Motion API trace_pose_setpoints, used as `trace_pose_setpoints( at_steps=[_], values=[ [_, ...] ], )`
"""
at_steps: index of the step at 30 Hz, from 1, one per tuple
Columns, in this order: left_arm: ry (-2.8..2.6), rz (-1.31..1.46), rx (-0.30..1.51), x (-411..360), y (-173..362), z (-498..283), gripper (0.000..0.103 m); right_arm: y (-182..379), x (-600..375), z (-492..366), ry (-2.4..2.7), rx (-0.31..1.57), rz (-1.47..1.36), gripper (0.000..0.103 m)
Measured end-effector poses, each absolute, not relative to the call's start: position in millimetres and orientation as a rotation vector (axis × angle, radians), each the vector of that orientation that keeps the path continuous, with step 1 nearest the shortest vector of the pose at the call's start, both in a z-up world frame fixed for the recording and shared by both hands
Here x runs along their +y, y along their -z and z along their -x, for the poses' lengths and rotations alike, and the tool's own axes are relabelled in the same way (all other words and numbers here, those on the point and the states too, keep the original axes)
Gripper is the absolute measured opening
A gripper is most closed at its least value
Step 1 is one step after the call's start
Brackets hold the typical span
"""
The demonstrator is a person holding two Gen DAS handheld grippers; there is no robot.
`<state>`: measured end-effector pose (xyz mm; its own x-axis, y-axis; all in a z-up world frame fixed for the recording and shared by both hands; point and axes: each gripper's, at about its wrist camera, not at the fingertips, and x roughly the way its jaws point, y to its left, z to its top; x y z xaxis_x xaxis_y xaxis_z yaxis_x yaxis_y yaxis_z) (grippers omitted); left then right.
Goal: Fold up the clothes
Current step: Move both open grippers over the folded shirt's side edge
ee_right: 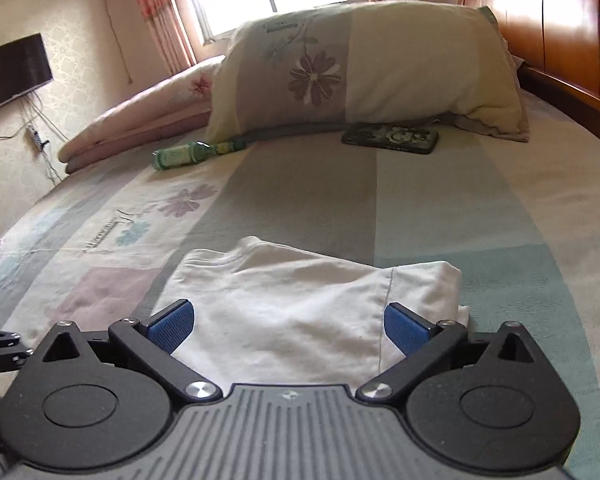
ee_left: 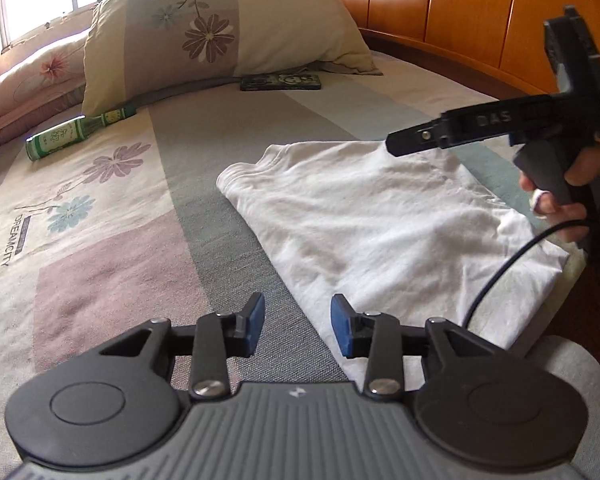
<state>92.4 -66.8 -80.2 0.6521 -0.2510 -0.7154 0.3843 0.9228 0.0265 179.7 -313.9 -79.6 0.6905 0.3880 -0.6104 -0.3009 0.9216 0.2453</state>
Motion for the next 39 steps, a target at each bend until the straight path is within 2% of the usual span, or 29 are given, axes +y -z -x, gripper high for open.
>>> trace_pose_setpoints(
  at_steps=[5, 12, 17, 20, 23, 32, 36, 39],
  values=[
    [0.341, -0.176, 0.786, -54, 82, -90, 0.040, 102, -335, -192, -0.249, 0.792, -0.105, 0.103],
    [0.310, -0.162, 0.788, -52, 84, -89, 0.043, 70, -333, -137, -0.360, 0.753, -0.165, 0.103],
    [0.298, -0.172, 0.802, -57, 78, -80, 0.044, 95, -307, -131, -0.396, 0.864, -0.134, 0.103],
    [0.290, -0.182, 0.802, -55, 71, -70, 0.044, 101, -306, -126, -0.382, 0.847, -0.139, 0.103],
    [0.283, -0.174, 0.796, -50, 66, -61, 0.051, 97, -304, -126, -0.349, 0.869, -0.157, 0.103],
    [0.273, -0.145, 0.784, -46, 59, -46, 0.053, 86, -294, -101, -0.359, 0.882, -0.162, 0.103],
    [0.270, -0.134, 0.779, -45, 57, -39, 0.063, 94, -299, -85, -0.345, 0.917, -0.160, 0.103],
    [0.277, -0.129, 0.780, -48, 58, -39, 0.063, 89, -302, -74, -0.337, 0.927, -0.167, 0.103]
  ],
)
